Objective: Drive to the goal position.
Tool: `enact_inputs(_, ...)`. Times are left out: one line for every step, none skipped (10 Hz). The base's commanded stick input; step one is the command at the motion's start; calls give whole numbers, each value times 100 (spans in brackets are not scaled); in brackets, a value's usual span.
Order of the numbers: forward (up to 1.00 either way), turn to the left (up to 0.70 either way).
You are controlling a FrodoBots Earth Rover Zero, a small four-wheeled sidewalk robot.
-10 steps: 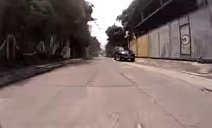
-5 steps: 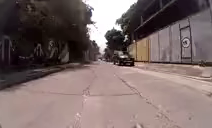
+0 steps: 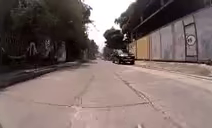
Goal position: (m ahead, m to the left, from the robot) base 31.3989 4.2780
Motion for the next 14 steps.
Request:
enact_inputs(100, 3)
enact_inputs(100, 3)
enact_inputs(100, 3)
enact_inputs(100, 3)
enact_inputs(100, 3)
enact_inputs(100, 3)
enact_inputs(100, 3)
enact_inputs(100, 3)
enact_inputs(100, 3)
enact_inputs(100, 3)
enact_inputs(100, 3)
enact_inputs(100, 3)
enact_inputs(100, 3)
enact_inputs(100, 3)
